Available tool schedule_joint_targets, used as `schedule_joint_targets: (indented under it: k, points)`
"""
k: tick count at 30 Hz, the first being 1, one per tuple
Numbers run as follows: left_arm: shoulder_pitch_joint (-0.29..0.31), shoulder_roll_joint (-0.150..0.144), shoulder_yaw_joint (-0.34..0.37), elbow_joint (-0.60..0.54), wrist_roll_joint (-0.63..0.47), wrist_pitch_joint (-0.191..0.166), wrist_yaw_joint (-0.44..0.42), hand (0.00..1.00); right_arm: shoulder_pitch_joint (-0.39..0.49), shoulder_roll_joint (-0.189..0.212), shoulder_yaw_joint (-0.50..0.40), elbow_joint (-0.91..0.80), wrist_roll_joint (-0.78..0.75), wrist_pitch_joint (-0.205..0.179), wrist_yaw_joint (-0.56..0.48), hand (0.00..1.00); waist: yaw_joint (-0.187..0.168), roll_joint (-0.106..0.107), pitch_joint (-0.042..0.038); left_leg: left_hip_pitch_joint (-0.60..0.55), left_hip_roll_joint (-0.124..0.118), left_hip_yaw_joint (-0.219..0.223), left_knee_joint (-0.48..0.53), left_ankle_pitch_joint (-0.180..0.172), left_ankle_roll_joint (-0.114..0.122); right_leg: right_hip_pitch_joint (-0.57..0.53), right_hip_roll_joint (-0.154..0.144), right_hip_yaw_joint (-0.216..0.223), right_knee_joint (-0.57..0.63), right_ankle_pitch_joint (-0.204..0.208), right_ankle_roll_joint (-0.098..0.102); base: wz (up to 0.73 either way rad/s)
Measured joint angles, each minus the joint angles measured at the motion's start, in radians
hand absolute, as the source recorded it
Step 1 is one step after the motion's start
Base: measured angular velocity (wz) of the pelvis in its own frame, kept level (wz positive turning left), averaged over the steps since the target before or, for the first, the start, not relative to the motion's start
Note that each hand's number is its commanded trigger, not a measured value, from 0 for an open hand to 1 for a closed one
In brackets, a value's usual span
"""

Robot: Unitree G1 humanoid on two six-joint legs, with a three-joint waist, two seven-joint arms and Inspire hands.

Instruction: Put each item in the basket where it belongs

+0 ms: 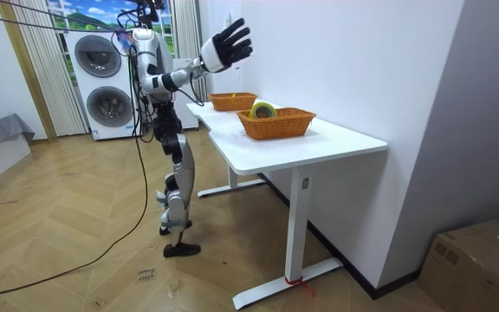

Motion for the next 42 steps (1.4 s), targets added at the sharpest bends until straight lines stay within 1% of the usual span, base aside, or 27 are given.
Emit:
schedule_joint_targets:
  k: [1, 2, 3, 5, 6, 7, 8, 10, 12, 14, 16, 18, 19, 21, 23, 25, 26, 27, 29, 31, 34, 36, 37, 39, 40, 41, 42]
  points:
    - [0.0, 0.0, 0.0, 0.001, -0.009, -0.001, 0.005, 0.0, 0.001, 0.002, -0.003, 0.015, 0.0, -0.004, -0.012, 0.0, -0.001, -0.003, -0.0013, 0.0, 0.0, 0.002, 0.0, -0.001, 0.0, 0.0, 0.001, 0.003, -0.001, 0.0, 0.0, -0.08]
    - [0.0, 0.001, 0.0, 0.001, -0.019, -0.002, 0.013, 0.0, 0.015, 0.004, -0.005, 0.042, 0.011, -0.013, -0.033, 0.0, -0.01, -0.003, -0.0009, -0.003, 0.0, 0.004, 0.0, -0.001, 0.001, 0.0, 0.001, 0.005, -0.008, 0.0, 0.0, 0.0]
    - [0.001, 0.001, 0.0, 0.0, -0.039, -0.002, 0.022, 0.0, 0.047, 0.009, -0.007, 0.053, 0.035, -0.013, -0.052, 0.0, -0.011, -0.004, -0.0012, -0.003, 0.0, 0.003, -0.001, -0.003, 0.0, -0.001, 0.003, 0.007, -0.014, 0.0, 0.0, 0.0]
    - [0.004, 0.001, 0.001, 0.0, -0.052, -0.001, 0.032, 0.0, 0.086, 0.031, -0.007, 0.076, 0.06, -0.013, -0.076, 0.0, -0.011, -0.002, -0.0013, -0.004, 0.001, 0.004, 0.0, -0.007, -0.001, -0.004, 0.005, 0.017, -0.014, 0.0, 0.0, -0.02]
    - [0.001, 0.0, 0.0, 0.0, -0.052, -0.001, 0.04, 0.0, 0.105, 0.044, -0.007, 0.095, 0.092, -0.013, -0.094, 0.0, -0.011, 0.003, 0.0, -0.008, 0.002, 0.005, 0.0, -0.008, -0.001, -0.01, 0.006, 0.019, -0.014, 0.0, 0.001, -0.04]
    - [0.001, 0.0, 0.0, -0.002, -0.053, -0.001, 0.044, 0.0, 0.112, 0.05, -0.008, 0.103, 0.113, -0.013, -0.102, 0.0, -0.012, 0.004, -0.0005, -0.01, 0.002, 0.005, -0.001, -0.008, -0.001, -0.013, 0.006, 0.02, -0.013, 0.0, 0.001, -0.04]
    - [0.001, 0.001, 0.0, -0.005, -0.053, -0.001, 0.047, 0.0, 0.124, 0.063, -0.009, 0.117, 0.159, -0.014, -0.121, 0.0, -0.015, 0.006, -0.0027, -0.017, 0.002, 0.006, -0.001, -0.008, -0.001, -0.018, 0.006, 0.02, -0.013, 0.0, 0.0, 0.0]
    - [0.0, 0.001, 0.001, -0.012, -0.055, -0.003, 0.047, 0.0, 0.141, 0.065, -0.01, 0.157, 0.233, -0.025, -0.137, 0.0, -0.018, 0.013, -0.0014, -0.021, 0.001, 0.005, -0.001, -0.008, -0.001, -0.018, 0.006, 0.017, -0.012, 0.0, 0.0, 0.0]
    - [-0.001, 0.004, 0.011, -0.015, -0.093, -0.01, 0.049, 0.0, 0.148, 0.066, -0.015, 0.251, 0.324, -0.033, -0.153, 0.0, -0.018, 0.017, -0.0023, -0.021, 0.002, 0.005, -0.001, -0.008, -0.001, -0.016, 0.006, 0.015, -0.012, 0.0, 0.0, 0.0]
    - [-0.002, -0.001, 0.025, -0.017, -0.093, -0.011, 0.051, 0.0, 0.147, 0.073, -0.018, 0.332, 0.373, -0.037, -0.159, 0.0, -0.018, 0.017, -0.0023, -0.02, 0.002, 0.004, -0.001, -0.008, -0.001, -0.015, 0.006, 0.017, -0.012, 0.0, 0.0, 0.0]
    - [-0.002, -0.006, 0.031, -0.021, -0.092, -0.01, 0.055, 0.0, 0.148, 0.09, -0.031, 0.411, 0.435, -0.044, -0.158, 0.0, -0.02, 0.018, -0.0018, -0.023, 0.002, 0.003, -0.002, -0.008, -0.001, -0.015, 0.006, 0.017, -0.012, 0.0, 0.001, 0.02]
    - [-0.002, -0.009, 0.03, -0.021, -0.096, -0.009, 0.064, 0.0, 0.156, 0.125, -0.035, 0.502, 0.486, -0.048, -0.157, 0.0, -0.023, 0.018, -0.0019, -0.022, 0.001, 0.001, -0.006, -0.008, -0.001, -0.016, 0.005, 0.018, -0.012, -0.003, 0.001, 0.04]
    - [-0.002, -0.009, 0.029, -0.021, -0.103, -0.009, 0.064, 0.0, 0.16, 0.134, -0.034, 0.529, 0.498, -0.048, -0.156, 0.0, -0.023, 0.018, -0.002, -0.022, 0.001, 0.0, -0.005, -0.008, -0.001, -0.015, 0.005, 0.018, -0.013, -0.003, 0.001, 0.0]
    - [-0.002, -0.011, 0.026, -0.021, -0.13, -0.009, 0.065, 0.0, 0.172, 0.168, -0.033, 0.626, 0.537, -0.048, -0.157, 0.0, -0.023, 0.02, -0.0018, -0.023, 0.0, -0.002, -0.001, -0.009, -0.001, -0.015, 0.005, 0.019, -0.012, -0.005, 0.0, 0.0]
    - [-0.001, -0.014, 0.026, -0.02, -0.132, -0.009, 0.065, 0.0, 0.174, 0.184, -0.033, 0.69, 0.559, -0.048, -0.165, 0.0, -0.025, 0.023, -0.0021, -0.023, -0.001, -0.001, -0.001, -0.009, -0.001, -0.016, 0.004, 0.022, -0.012, -0.005, 0.0, 0.0]
    - [0.0, -0.015, 0.026, -0.02, -0.13, -0.009, 0.065, 0.0, 0.175, 0.192, -0.033, 0.736, 0.583, -0.048, -0.181, 0.0, -0.025, 0.029, -0.0038, -0.019, -0.001, -0.001, -0.001, -0.009, -0.001, -0.018, 0.004, 0.022, -0.011, -0.005, 0.0, 0.0]
    - [0.001, -0.015, 0.027, -0.017, -0.128, -0.01, 0.065, 0.0, 0.181, 0.192, -0.023, 0.762, 0.58, -0.052, -0.185, 0.0, -0.024, 0.04, -0.0072, -0.019, -0.001, -0.002, -0.001, -0.009, -0.001, -0.017, 0.004, 0.019, -0.011, -0.006, 0.0, 0.0]
    - [0.0, -0.013, 0.028, -0.018, -0.128, -0.012, 0.064, 0.0, 0.188, 0.193, -0.004, 0.796, 0.57, -0.057, -0.181, 0.0, -0.024, 0.043, -0.009, -0.018, -0.001, 0.0, -0.001, -0.009, -0.001, -0.017, 0.004, 0.017, -0.011, -0.006, 0.0, 0.0]
    - [0.0, -0.015, 0.03, -0.016, -0.13, -0.013, 0.064, 0.0, 0.193, 0.2, 0.002, 0.849, 0.543, -0.058, -0.172, 0.0, -0.023, 0.047, -0.0093, -0.018, -0.001, -0.001, -0.001, -0.009, -0.001, -0.013, 0.004, 0.018, -0.011, -0.006, 0.0, 0.0]
    - [-0.002, -0.018, 0.031, -0.008, -0.131, -0.014, 0.064, 0.0, 0.192, 0.21, 0.012, 0.891, 0.541, -0.058, -0.166, 0.0, -0.014, 0.05, -0.0095, -0.017, -0.001, -0.001, 0.0, -0.009, -0.001, -0.01, 0.004, 0.021, -0.011, -0.006, 0.0, 0.0]
    - [-0.002, -0.026, 0.032, 0.01, -0.131, -0.011, 0.063, 0.0, 0.191, 0.222, 0.078, 0.972, 0.537, -0.056, -0.131, 0.0, -0.009, 0.05, -0.0081, -0.008, -0.002, -0.001, -0.001, -0.009, -0.001, -0.007, 0.002, 0.019, -0.011, -0.011, 0.0, 0.0]
    - [-0.002, -0.043, 0.032, 0.021, -0.129, -0.01, 0.053, 0.0, 0.179, 0.23, 0.128, 1.041, 0.497, -0.044, -0.058, 0.0, -0.004, 0.051, -0.0075, -0.003, -0.003, -0.005, -0.001, -0.011, 0.0, -0.006, 0.001, 0.019, -0.009, -0.018, 0.002, 0.0]
    - [-0.003, -0.046, 0.032, 0.026, -0.129, -0.009, 0.048, 0.0, 0.175, 0.229, 0.144, 1.059, 0.496, -0.041, -0.036, 0.0, -0.001, 0.052, -0.0071, -0.002, -0.003, -0.005, -0.001, -0.011, 0.0, -0.006, 0.001, 0.019, -0.009, -0.018, 0.002, 0.0]
    - [-0.014, -0.052, 0.029, 0.045, -0.129, -0.008, 0.037, 0.0, 0.169, 0.23, 0.215, 1.12, 0.471, -0.02, 0.061, 0.0, 0.019, 0.053, -0.0068, -0.003, -0.002, -0.006, 0.0, -0.012, -0.001, -0.005, 0.002, 0.018, -0.01, -0.017, 0.001, 0.0]
    - [-0.013, -0.053, 0.027, 0.051, -0.126, -0.008, 0.037, 0.0, 0.16, 0.229, 0.257, 1.15, 0.461, -0.009, 0.113, 0.0, 0.023, 0.053, -0.0068, -0.002, -0.002, -0.009, 0.001, -0.012, -0.001, -0.002, 0.002, 0.017, -0.011, -0.017, 0.001, 0.05]
    - [-0.013, -0.053, 0.025, 0.054, -0.124, -0.007, 0.037, 0.0, 0.156, 0.229, 0.284, 1.165, 0.456, -0.005, 0.141, 0.0, 0.027, 0.054, -0.0069, -0.002, -0.002, -0.009, 0.001, -0.013, -0.002, -0.001, 0.002, 0.018, -0.012, -0.017, 0.001, 0.0]
    - [-0.017, -0.052, 0.019, 0.065, -0.121, -0.007, 0.037, 0.0, 0.143, 0.23, 0.328, 1.204, 0.425, 0.005, 0.202, 0.0, 0.039, 0.056, -0.0059, 0.0, -0.001, -0.009, 0.001, -0.014, -0.003, -0.001, 0.003, 0.018, -0.012, -0.017, 0.001, 0.0]
